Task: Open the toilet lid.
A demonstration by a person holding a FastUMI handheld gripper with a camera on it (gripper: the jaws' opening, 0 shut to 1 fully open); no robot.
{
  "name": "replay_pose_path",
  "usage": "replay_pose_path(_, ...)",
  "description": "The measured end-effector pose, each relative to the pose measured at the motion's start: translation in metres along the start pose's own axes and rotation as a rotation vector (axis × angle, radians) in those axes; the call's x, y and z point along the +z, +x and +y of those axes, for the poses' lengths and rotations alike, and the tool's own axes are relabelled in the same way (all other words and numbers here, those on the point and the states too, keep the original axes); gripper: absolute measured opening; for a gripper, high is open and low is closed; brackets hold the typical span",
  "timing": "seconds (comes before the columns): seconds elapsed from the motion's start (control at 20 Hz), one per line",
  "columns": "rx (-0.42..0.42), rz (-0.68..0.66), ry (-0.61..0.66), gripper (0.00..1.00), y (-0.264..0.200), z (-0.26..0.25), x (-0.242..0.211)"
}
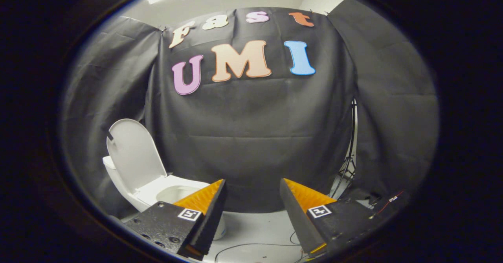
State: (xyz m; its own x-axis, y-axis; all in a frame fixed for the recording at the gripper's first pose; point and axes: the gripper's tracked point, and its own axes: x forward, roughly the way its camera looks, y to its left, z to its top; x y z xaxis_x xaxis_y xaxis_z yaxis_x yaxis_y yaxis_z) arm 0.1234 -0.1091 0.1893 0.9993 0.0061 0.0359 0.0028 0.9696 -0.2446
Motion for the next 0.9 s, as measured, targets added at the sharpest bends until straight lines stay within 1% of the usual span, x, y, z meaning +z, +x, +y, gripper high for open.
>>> replay_pose_path(0.2,0.006,0.015,0.015,0.84,0.002,-0.002,-0.003)
replay_pose_path(0.3,0.019,0.074,0.027,0.83,0.003,-0.002,-0.016)
replay_pose_path(0.4,0.038,0.096,0.031,0.84,0.001,0.002,-0.02)
replay_pose_path(0.55,0.053,0.1,0.016,0.84,-0.004,0.005,-0.024)
replay_pose_path(0.9,0.048,0.109,0.039,0.84,-0.023,0.001,-0.029)
